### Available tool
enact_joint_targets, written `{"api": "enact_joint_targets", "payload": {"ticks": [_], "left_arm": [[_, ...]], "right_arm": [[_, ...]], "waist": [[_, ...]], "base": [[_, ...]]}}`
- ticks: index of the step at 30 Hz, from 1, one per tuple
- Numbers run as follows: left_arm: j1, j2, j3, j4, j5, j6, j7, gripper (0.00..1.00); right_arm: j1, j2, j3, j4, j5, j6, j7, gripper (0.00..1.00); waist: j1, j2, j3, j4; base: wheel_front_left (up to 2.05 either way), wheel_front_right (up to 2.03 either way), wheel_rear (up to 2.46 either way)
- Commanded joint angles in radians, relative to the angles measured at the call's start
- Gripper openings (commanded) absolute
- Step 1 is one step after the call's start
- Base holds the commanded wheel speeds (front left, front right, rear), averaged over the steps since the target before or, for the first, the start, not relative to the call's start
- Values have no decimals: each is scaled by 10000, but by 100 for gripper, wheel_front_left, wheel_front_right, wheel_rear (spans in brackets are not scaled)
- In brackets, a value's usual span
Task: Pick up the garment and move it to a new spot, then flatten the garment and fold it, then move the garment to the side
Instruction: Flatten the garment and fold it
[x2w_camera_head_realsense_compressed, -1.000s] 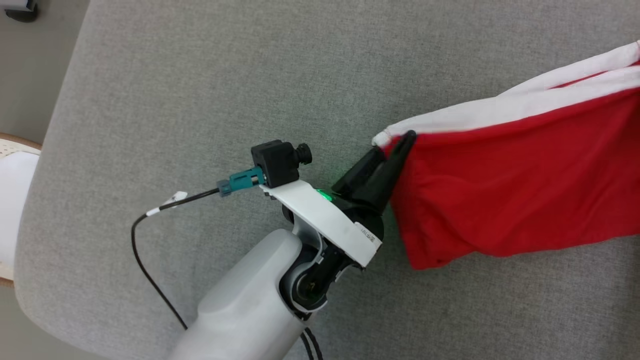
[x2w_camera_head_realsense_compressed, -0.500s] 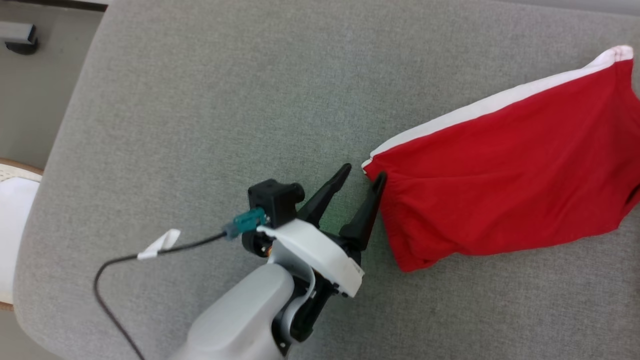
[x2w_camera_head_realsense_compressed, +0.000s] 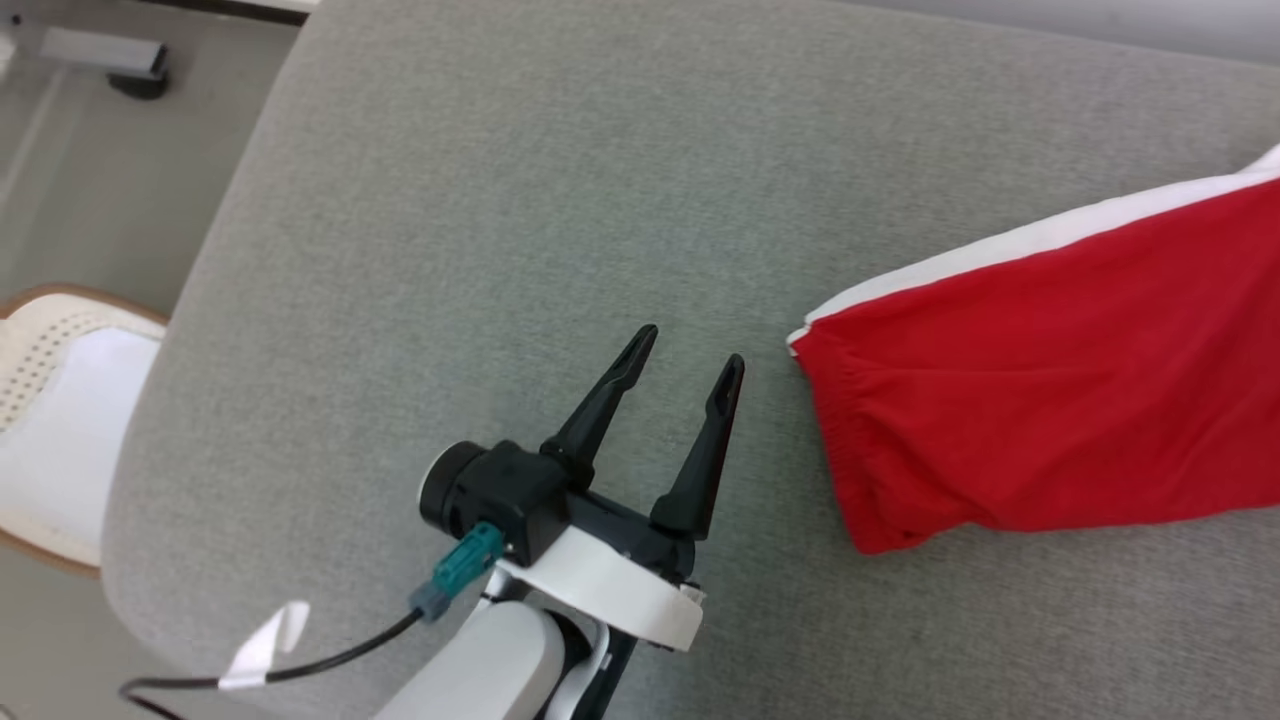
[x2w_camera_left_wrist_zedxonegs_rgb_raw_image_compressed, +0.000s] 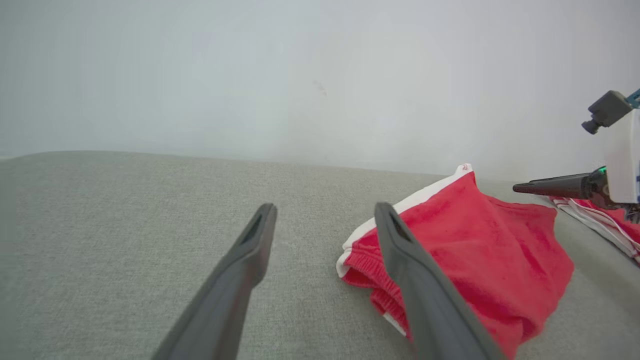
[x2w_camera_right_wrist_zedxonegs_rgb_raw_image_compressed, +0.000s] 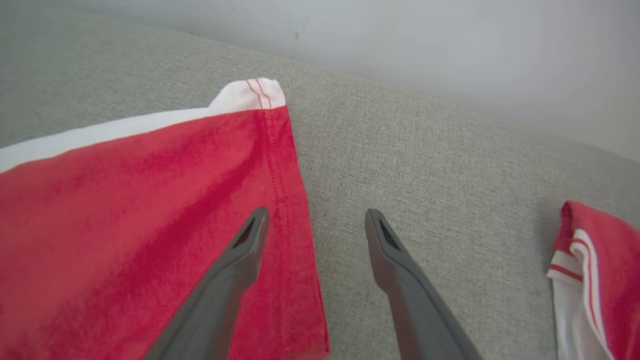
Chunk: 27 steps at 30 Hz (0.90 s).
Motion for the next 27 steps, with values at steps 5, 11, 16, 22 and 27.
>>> {"api": "enact_joint_targets", "payload": {"ticks": [5,11,16,22,27], "left_arm": [[708,-157,612,-120,600,-328,-2,100],[1347,-310,1333,42,1047,-712,-5,100],[1722,-440,1848,109,1295,-1056,-4,100],[1962,-667,2303,184,1651,-1409,-4,100],[2153,-818,2575,284,1838,-1648,-4,100]], "right_arm": [[309,-168,-227,637,416,-2,2,100],[601,-5,-86,1343,1110,2,-98,100],[675,253,390,1301,2045,27,89,100],[865,95,834,1343,2514,30,43,100],[990,153,1339,1553,2609,41,-64,0]], "waist": [[0,0,212,477],[0,0,201,787],[0,0,157,918],[0,0,148,1103],[0,0,88,1133]], "base": [[0,0,0],[0,0,0],[0,0,0],[0,0,0],[0,0,0]]}}
